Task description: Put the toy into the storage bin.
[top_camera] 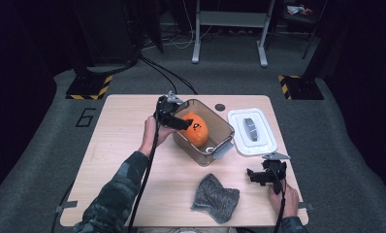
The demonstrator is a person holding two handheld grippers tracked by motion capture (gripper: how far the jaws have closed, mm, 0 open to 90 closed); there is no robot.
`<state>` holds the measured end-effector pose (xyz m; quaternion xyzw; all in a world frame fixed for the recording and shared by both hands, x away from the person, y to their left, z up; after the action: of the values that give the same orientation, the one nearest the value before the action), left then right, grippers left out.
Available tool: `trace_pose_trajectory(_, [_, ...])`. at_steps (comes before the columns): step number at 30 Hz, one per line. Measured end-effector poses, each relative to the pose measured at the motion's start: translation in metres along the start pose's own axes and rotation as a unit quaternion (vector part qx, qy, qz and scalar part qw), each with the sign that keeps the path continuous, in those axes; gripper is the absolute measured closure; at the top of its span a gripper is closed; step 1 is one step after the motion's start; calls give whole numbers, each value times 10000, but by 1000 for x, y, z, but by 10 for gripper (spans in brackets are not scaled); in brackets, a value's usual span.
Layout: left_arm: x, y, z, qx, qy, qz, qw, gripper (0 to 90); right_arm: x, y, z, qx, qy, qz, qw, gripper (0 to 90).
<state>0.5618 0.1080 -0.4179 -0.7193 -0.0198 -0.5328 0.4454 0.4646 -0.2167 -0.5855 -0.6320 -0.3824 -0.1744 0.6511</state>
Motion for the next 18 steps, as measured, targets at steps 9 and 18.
trace_pose_trajectory(9, [-25, -27, 4, 98, -42, -211, 9997, 134, 0, 0, 0, -1, 3, 2, 10000, 0])
trace_pose_trajectory(18, [-60, -51, 15, 252, -261, -417, 9985, 104, 0, 0, 0, 0, 1, 4, 10000, 0])
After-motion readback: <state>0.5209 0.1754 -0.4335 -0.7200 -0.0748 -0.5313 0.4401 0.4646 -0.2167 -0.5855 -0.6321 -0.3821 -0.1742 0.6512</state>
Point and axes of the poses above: each handheld gripper's, and its own axes: y roughly forward along the jaws, x roughly out of its top, z roughly to its left, the point moved 8 cm from there along y, roughly forward along the jaws, and after that the axes turned 8 degrees about -x, right-handed, at the moved point
